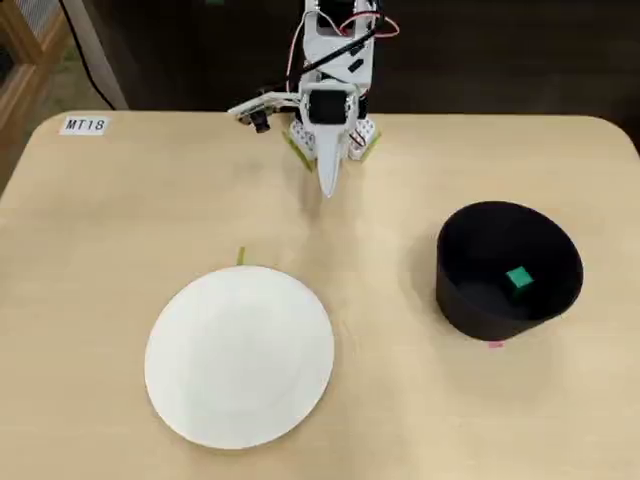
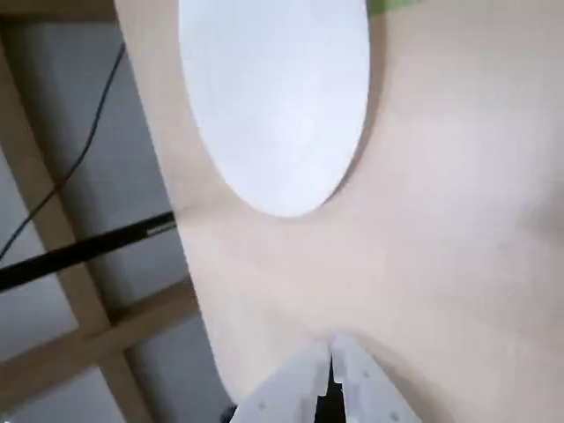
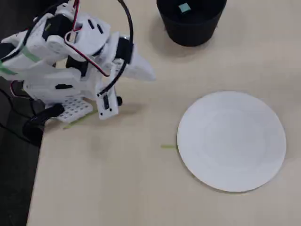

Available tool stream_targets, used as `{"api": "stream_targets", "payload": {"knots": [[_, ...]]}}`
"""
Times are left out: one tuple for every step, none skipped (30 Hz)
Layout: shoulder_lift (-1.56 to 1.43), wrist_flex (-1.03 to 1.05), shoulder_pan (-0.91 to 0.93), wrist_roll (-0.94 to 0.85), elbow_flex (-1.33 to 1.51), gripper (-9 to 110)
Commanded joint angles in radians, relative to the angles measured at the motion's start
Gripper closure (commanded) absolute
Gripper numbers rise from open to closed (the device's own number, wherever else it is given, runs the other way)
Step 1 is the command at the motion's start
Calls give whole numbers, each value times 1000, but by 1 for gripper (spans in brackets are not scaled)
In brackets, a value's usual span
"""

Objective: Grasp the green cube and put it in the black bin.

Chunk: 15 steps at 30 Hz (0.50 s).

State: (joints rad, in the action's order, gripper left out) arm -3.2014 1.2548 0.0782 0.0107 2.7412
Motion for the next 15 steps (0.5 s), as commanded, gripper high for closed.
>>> {"api": "stream_targets", "payload": {"knots": [[-3,-18,-23,2,11,102],[-3,-18,-31,3,23,102],[-3,-20,-38,5,34,102],[-3,-25,-46,5,44,102],[-3,-29,-52,5,55,102],[-3,-32,-54,5,64,102],[-3,-34,-55,5,71,102],[-3,-35,-55,2,78,102],[-3,-40,-55,-3,84,102],[-3,-43,-55,-5,94,102],[-3,-48,-55,-6,103,102],[-3,-52,-55,-8,114,102],[-3,-54,-55,-9,123,102],[-3,-54,-55,-9,133,102],[-3,-54,-55,-11,141,102]]}}
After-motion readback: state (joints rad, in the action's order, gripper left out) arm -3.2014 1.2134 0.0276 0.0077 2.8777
